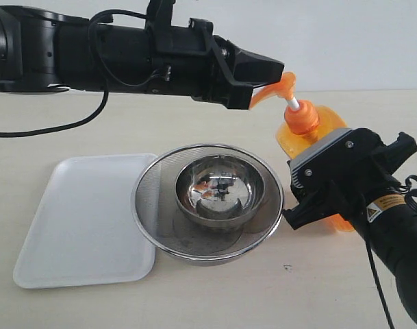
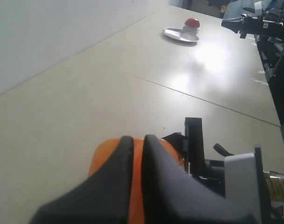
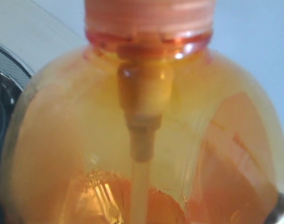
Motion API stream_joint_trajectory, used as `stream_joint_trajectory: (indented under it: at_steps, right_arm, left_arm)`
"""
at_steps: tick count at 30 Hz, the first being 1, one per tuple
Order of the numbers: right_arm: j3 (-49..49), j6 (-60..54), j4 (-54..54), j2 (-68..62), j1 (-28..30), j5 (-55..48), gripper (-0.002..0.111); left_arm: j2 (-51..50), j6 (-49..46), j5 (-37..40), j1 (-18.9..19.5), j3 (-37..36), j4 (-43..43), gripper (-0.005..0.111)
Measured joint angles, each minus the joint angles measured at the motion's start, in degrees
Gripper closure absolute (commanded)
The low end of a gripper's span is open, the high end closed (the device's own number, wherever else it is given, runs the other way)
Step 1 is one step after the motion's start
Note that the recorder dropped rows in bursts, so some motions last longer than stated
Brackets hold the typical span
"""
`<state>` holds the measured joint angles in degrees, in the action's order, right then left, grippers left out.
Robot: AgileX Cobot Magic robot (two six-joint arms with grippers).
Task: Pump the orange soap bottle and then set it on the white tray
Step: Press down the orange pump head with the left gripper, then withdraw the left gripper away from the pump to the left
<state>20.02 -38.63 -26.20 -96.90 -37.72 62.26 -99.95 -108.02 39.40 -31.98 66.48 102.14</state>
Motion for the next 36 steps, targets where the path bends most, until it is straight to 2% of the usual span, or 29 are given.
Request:
stream_joint_trajectory:
  at_steps: [17,36]
  right_arm:
    - [-0.1,-0.9,-1.1,0.0,0.1,0.0,0.108]
    - [-0.1,-1.1,-1.1,0.0,0.1,0.0,0.108]
  left_arm:
    - [-2.5,-0.6,2.6,0.5,0.6,0.0,0.102]
    - [-1.3,-1.0,2.0,0.5,0.5,0.0,0.102]
